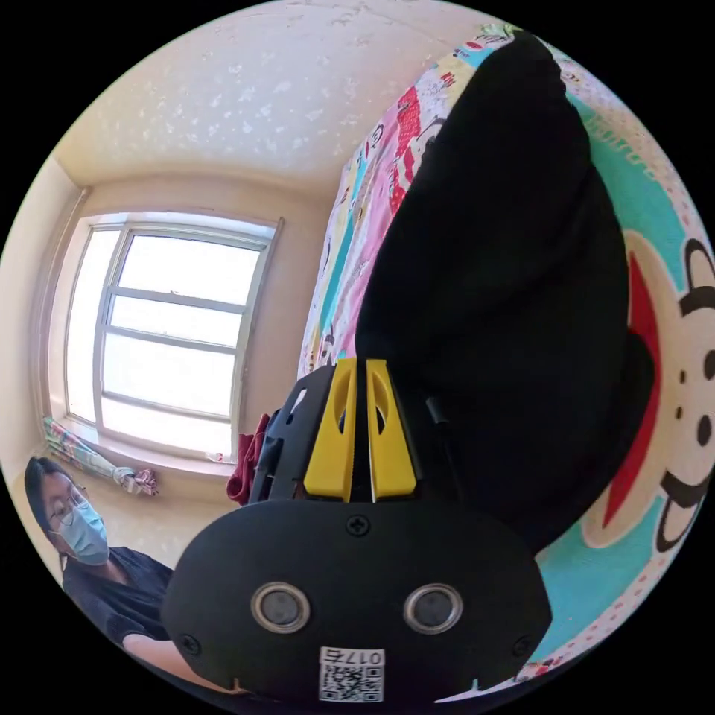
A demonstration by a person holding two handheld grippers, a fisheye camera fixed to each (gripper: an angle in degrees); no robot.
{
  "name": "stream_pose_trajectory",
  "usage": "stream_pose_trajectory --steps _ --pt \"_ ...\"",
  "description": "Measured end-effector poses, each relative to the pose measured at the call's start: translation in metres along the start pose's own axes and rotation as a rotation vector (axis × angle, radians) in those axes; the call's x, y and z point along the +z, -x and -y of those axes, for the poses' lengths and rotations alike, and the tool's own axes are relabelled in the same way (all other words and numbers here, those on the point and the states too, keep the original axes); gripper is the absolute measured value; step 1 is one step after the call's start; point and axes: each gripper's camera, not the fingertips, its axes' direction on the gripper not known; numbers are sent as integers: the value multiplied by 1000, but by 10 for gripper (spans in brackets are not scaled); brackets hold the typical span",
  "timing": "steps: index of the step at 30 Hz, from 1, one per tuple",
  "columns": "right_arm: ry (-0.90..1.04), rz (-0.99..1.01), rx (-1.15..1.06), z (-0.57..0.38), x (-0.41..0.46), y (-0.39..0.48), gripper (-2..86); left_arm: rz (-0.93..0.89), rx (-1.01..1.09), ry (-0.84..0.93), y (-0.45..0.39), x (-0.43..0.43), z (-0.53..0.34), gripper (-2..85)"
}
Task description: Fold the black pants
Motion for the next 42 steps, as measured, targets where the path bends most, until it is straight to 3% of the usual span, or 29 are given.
stream_pose_trajectory --steps 5,10,15,20,23,27,31,36,39,42 --pt "52 -21 56 -8 86 -18 29 9 -18 15 21 -53 7 32" --pt "159 58 -20 -46 91 -24 45 177 -23 77 29 -76 5 39" --pt "321 -138 -131 -150 58 -1 77 204 -28 138 25 -79 7 97" --pt "299 -240 14 -293 21 -4 88 296 -3 208 15 -69 15 101" --pt "348 -183 105 -351 32 -20 86 339 -9 244 10 -59 16 91" --pt "298 -73 184 -382 44 -29 78 392 -13 271 4 -50 8 69" --pt "372 -124 147 -396 56 -20 46 383 -5 265 -6 -41 -11 42" --pt "317 -170 90 -415 9 3 35 252 77 261 -22 -21 -62 15" --pt "395 -237 110 -434 8 -13 38 384 -31 285 0 -4 -82 28" --pt "444 -163 161 -442 8 -31 51 535 -23 263 -6 -4 -82 80"
